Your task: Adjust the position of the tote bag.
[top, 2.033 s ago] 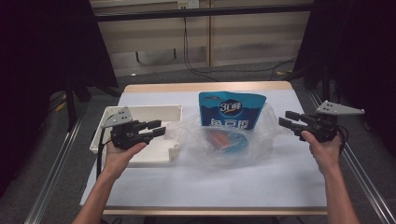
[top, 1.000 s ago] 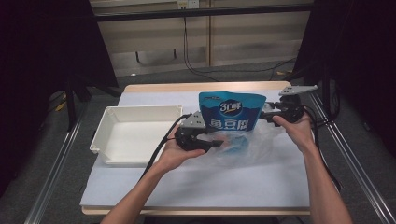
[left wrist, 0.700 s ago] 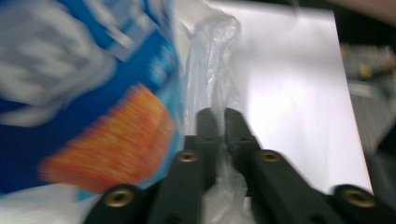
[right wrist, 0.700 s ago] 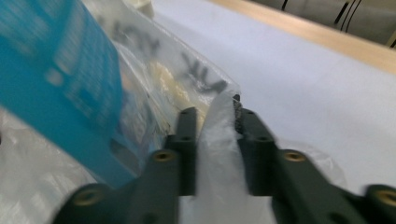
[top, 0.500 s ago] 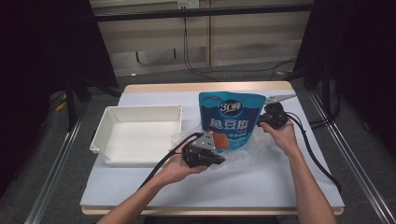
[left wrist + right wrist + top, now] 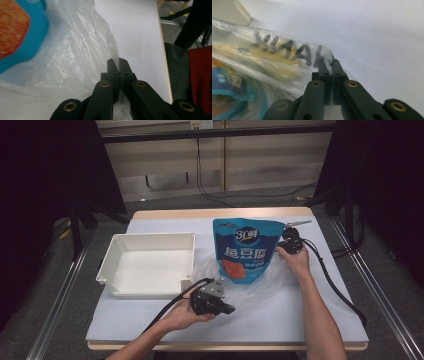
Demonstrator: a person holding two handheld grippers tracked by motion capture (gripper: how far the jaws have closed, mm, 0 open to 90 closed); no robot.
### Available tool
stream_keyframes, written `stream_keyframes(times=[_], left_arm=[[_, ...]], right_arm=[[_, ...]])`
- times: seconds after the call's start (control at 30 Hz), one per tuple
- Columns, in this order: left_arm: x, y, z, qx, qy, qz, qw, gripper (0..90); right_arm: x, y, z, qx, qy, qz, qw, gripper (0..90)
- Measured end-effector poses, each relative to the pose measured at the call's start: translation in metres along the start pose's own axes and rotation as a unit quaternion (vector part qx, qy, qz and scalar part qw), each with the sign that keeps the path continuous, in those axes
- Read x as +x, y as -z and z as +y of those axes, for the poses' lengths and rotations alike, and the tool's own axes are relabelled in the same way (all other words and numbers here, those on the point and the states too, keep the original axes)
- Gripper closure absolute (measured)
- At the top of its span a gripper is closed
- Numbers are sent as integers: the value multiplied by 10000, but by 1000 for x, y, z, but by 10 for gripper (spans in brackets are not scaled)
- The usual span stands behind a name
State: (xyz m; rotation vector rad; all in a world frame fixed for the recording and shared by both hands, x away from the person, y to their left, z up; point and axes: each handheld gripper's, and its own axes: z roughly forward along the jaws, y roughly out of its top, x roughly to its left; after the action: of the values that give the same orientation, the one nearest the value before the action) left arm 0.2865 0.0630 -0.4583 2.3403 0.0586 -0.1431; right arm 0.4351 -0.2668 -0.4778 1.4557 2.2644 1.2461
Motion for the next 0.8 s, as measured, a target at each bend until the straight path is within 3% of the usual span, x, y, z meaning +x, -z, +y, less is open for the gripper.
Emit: stream_keyframes(times=[0.2, 0.4, 0.8], left_arm=[[-7, -12, -5, 262, -81, -134, 9995, 900], [-5, -14, -9, 297, 52, -225, 9993, 900], [-5, -12, -11, 310, 4, -312, 9990, 900]], right_arm=[[-4, -6, 1, 34, -57, -216, 9997, 900], [-5, -10, -1, 92, -99, -351, 9993, 900], [-7, -16, -2, 44, -161, -602, 9980, 900]])
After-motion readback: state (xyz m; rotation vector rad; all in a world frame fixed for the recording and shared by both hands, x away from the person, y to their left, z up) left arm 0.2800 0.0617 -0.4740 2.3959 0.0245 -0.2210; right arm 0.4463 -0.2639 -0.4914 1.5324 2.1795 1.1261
